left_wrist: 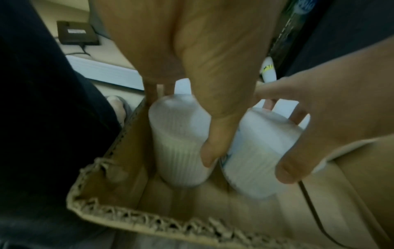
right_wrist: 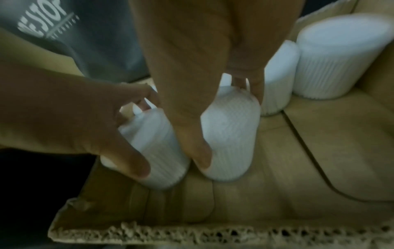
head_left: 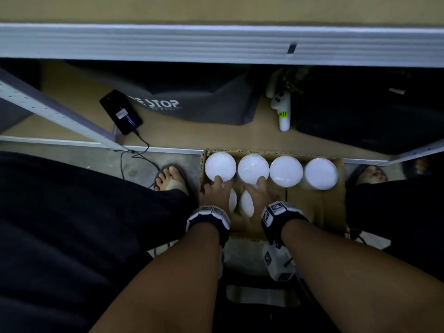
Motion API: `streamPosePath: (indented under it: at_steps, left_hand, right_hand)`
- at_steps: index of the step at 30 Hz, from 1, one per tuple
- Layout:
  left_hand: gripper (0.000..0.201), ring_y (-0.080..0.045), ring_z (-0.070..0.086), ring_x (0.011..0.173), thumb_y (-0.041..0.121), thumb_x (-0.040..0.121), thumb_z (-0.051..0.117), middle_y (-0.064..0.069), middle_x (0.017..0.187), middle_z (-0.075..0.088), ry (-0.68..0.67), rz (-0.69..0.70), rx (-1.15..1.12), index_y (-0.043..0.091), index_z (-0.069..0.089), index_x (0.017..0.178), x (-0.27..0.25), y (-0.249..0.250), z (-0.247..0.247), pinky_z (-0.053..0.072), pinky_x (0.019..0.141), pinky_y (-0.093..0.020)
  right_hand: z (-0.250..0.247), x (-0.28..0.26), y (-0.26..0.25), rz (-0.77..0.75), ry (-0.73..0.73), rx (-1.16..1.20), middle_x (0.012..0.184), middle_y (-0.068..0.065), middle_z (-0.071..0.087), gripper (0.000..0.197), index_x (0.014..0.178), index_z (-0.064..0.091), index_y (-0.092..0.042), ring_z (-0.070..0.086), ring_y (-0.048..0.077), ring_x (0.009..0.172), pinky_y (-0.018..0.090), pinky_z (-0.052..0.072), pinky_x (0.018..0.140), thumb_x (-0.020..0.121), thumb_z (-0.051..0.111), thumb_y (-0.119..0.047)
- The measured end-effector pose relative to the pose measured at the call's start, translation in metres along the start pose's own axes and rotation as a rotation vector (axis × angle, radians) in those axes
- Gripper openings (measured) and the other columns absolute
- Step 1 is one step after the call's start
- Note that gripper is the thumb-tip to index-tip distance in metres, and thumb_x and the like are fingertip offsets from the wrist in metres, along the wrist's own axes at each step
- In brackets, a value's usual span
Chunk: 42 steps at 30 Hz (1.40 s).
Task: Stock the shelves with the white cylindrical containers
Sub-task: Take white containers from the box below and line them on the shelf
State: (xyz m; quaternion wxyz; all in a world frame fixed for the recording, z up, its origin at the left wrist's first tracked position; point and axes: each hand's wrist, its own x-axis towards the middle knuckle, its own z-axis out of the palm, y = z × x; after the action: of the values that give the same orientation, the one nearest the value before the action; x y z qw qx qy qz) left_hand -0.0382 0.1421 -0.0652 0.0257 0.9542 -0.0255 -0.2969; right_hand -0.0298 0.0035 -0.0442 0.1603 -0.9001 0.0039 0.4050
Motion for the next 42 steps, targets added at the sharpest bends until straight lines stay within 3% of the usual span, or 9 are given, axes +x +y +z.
streamPosePath:
  at_steps: [6,10,13,16,20,26,32,37,42]
  left_hand:
    - [0.083,-0.040,0.036,0.125,0.029,0.065,0.077,-0.007,0.137,0.024,-0.133,0.021,-0.110,0.030,0.029,0.134,-0.014,0.004,-0.041,0.041,0.097,-0.053]
    - [0.085,-0.038,0.023,0.137,0.039,0.068,0.071,-0.003,0.147,0.019,-0.074,0.047,-0.155,0.033,0.025,0.140,-0.024,0.019,-0.081,0.033,0.109,-0.053]
    - [0.087,-0.035,0.031,0.132,0.038,0.061,0.076,-0.002,0.141,0.031,0.011,0.070,-0.184,0.029,0.034,0.136,-0.037,0.038,-0.114,0.032,0.109,-0.051]
    - [0.098,-0.033,0.035,0.128,0.035,0.055,0.081,0.002,0.139,0.029,0.071,0.099,-0.241,0.027,0.030,0.138,-0.049,0.054,-0.148,0.039,0.104,-0.050]
    - [0.086,-0.031,0.034,0.122,0.041,0.055,0.079,0.003,0.130,0.031,0.205,0.163,-0.272,0.031,0.037,0.130,-0.072,0.067,-0.197,0.040,0.100,-0.049]
    - [0.090,-0.028,0.036,0.122,0.041,0.058,0.077,0.005,0.134,0.034,0.352,0.266,-0.334,0.034,0.035,0.137,-0.114,0.070,-0.257,0.038,0.101,-0.045]
    - [0.081,-0.025,0.048,0.117,0.049,0.046,0.066,0.008,0.127,0.048,0.529,0.408,-0.443,0.032,0.050,0.123,-0.155,0.063,-0.310,0.044,0.099,-0.040]
    - [0.061,-0.018,0.052,0.111,0.033,0.058,0.079,0.007,0.120,0.051,0.706,0.469,-0.524,0.027,0.058,0.115,-0.166,0.061,-0.347,0.042,0.096,-0.031]
    - [0.048,-0.013,0.052,0.108,0.030,0.060,0.079,0.009,0.114,0.053,0.788,0.480,-0.553,0.027,0.063,0.105,-0.156,0.063,-0.372,0.042,0.093,-0.029]
  right_hand:
    - [-0.040,-0.042,0.003,-0.032,-0.059,-0.117,0.136,0.005,0.021,0.083,0.133,0.033,-0.036,0.038,0.038,0.121,0.048,0.045,0.092,0.062,0.077,-0.031]
    - [-0.083,-0.071,-0.003,-0.030,0.025,-0.169,0.130,0.003,0.033,0.083,0.126,0.037,-0.038,0.050,0.033,0.116,0.042,0.049,0.091,0.053,0.076,-0.045]
    - [-0.114,-0.091,-0.003,-0.050,0.049,-0.163,0.137,0.004,0.044,0.081,0.135,0.040,-0.028,0.053,0.030,0.118,0.029,0.046,0.092,0.065,0.079,-0.039]
    - [-0.142,-0.112,-0.002,-0.022,0.169,-0.142,0.132,0.003,0.038,0.081,0.116,0.044,-0.039,0.055,0.035,0.105,0.039,0.051,0.084,0.044,0.080,-0.045]
    - [-0.176,-0.147,0.000,-0.015,0.310,-0.101,0.134,0.006,0.027,0.086,0.134,0.038,-0.031,0.040,0.042,0.119,0.047,0.049,0.087,0.059,0.082,-0.033]
    - [-0.224,-0.201,-0.002,-0.100,0.481,-0.018,0.130,-0.001,0.035,0.091,0.136,0.035,-0.031,0.042,0.031,0.119,0.048,0.051,0.090,0.058,0.083,-0.035]
    - [-0.263,-0.249,-0.012,-0.246,0.642,0.015,0.130,-0.005,0.046,0.081,0.130,0.047,-0.032,0.049,0.022,0.118,0.037,0.048,0.095,0.056,0.080,-0.039]
    - [-0.289,-0.270,-0.016,-0.355,0.814,0.093,0.136,-0.008,0.045,0.072,0.132,0.053,-0.029,0.045,0.015,0.126,0.019,0.033,0.092,0.065,0.080,-0.033]
    - [-0.305,-0.262,-0.018,-0.357,0.913,0.180,0.147,-0.004,0.038,0.069,0.133,0.056,-0.031,0.038,0.015,0.136,0.019,0.031,0.100,0.067,0.080,-0.030]
